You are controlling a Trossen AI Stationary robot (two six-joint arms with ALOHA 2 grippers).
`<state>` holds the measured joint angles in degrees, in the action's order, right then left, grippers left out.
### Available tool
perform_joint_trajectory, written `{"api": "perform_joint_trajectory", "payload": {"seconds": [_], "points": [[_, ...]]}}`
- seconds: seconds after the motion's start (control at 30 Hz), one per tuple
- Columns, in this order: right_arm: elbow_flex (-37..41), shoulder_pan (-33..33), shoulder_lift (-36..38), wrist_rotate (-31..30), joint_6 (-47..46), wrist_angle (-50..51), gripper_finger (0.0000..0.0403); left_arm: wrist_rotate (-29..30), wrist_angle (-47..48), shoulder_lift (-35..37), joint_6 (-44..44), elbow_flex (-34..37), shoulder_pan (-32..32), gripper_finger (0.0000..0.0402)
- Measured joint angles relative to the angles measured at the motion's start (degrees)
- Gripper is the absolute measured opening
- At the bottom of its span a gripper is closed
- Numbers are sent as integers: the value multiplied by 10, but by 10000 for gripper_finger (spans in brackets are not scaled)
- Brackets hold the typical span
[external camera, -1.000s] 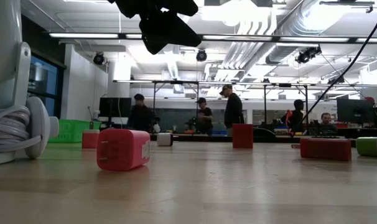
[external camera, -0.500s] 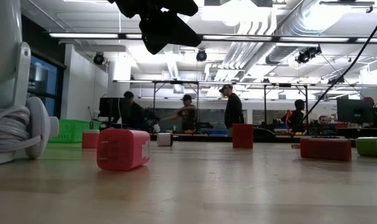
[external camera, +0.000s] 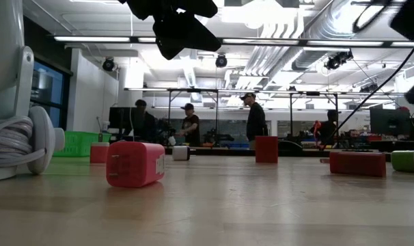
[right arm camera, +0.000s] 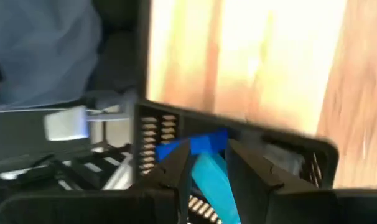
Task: Pick & Place Office items
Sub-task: Put the pink white charger adapter into the green bin
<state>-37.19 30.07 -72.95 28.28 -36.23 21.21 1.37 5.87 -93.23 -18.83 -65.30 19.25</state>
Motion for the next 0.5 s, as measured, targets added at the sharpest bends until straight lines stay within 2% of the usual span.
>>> {"api": "perform_joint_trajectory", "payload": {"seconds": [0.3,0.5], "points": [[-68,-75,0,68,95,34,87,0,0,0,0,0,0,214],[-90,-121,0,81,152,41,87,0,0,0,0,0,0,214]]}}
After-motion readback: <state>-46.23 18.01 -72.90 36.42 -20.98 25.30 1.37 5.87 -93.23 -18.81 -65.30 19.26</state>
